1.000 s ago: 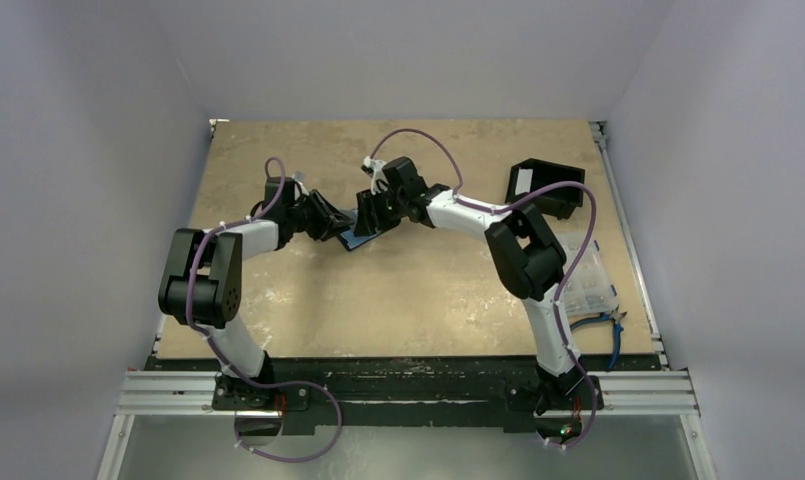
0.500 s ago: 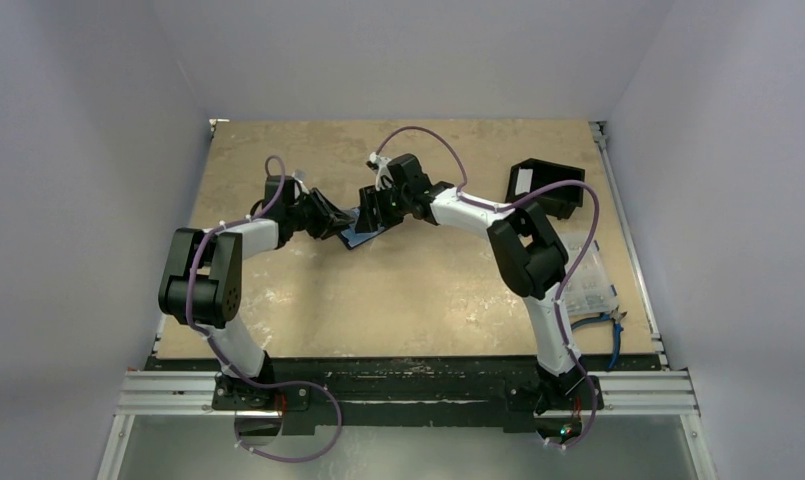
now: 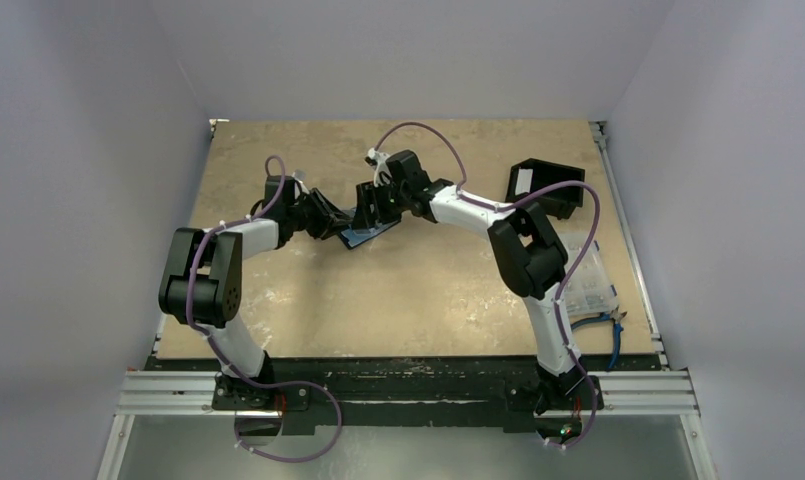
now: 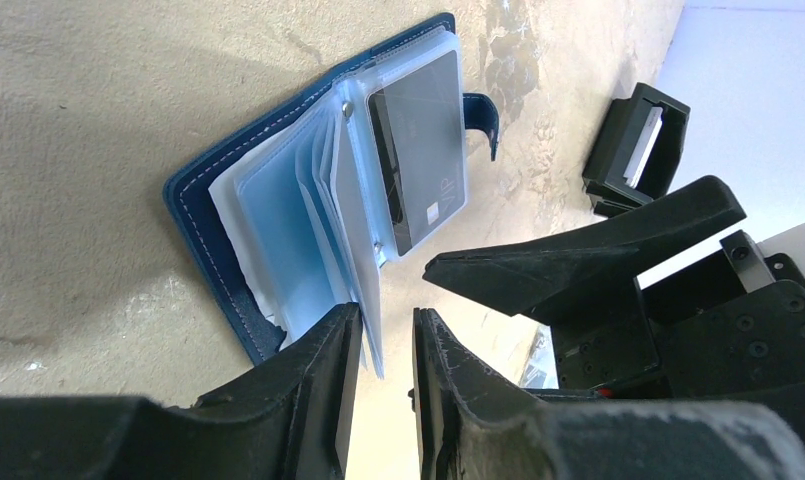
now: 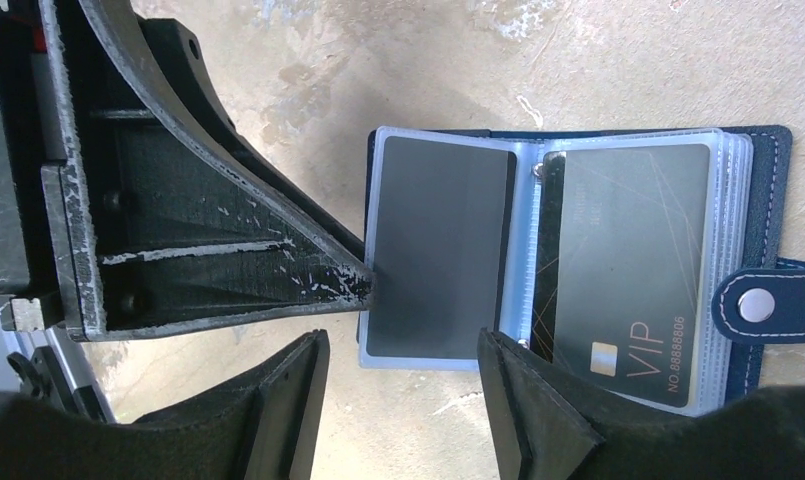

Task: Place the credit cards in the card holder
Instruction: Turn over the card slot in the card holder.

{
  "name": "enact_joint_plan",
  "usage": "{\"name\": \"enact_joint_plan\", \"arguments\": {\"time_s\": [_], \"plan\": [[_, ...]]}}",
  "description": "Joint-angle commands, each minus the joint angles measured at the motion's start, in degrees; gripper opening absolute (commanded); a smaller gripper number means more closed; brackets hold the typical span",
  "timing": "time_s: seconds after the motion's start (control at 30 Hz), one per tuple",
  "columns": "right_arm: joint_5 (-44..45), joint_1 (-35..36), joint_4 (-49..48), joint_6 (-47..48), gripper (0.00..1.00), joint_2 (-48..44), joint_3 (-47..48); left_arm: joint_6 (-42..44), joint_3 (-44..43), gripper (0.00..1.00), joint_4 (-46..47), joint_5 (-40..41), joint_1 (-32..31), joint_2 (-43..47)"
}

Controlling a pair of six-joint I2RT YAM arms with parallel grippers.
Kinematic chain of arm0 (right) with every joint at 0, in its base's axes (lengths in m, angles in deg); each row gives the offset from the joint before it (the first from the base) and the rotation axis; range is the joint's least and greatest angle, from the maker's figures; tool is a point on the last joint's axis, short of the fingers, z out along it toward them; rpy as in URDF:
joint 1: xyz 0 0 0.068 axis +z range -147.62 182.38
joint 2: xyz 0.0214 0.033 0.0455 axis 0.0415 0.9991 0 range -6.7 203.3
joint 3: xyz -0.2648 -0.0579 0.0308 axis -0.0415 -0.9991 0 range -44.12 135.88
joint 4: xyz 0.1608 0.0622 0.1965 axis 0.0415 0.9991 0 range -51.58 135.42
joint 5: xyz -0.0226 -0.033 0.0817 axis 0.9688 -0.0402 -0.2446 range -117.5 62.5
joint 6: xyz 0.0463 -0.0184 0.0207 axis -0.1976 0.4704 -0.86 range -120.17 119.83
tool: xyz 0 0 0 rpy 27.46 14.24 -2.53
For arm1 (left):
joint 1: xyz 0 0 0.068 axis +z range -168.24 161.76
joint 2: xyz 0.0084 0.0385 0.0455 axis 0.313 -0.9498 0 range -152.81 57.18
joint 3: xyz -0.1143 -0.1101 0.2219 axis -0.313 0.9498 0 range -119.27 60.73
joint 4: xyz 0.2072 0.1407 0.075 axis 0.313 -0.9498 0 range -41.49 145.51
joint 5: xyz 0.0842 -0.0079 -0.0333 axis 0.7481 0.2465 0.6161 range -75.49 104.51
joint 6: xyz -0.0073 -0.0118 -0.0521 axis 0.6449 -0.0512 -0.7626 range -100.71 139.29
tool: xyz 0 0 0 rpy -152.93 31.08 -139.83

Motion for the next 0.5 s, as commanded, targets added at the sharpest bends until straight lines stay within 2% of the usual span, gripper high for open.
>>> {"name": "enact_joint_plan", "arguments": {"time_s": [0.0, 0.47], "plan": [[0.2, -0.1, -0.6, -0.1, 0.65, 1.2, 2.7, 1.0, -2.2, 0.30, 1.1, -0.1, -0.3, -0.2], [0.1, 0.0, 0.5, 0.0, 0.63, 2.5, 3.8, 1.0, -2.3, 0.30, 1.0, -0.2, -0.3, -0.1]]}}
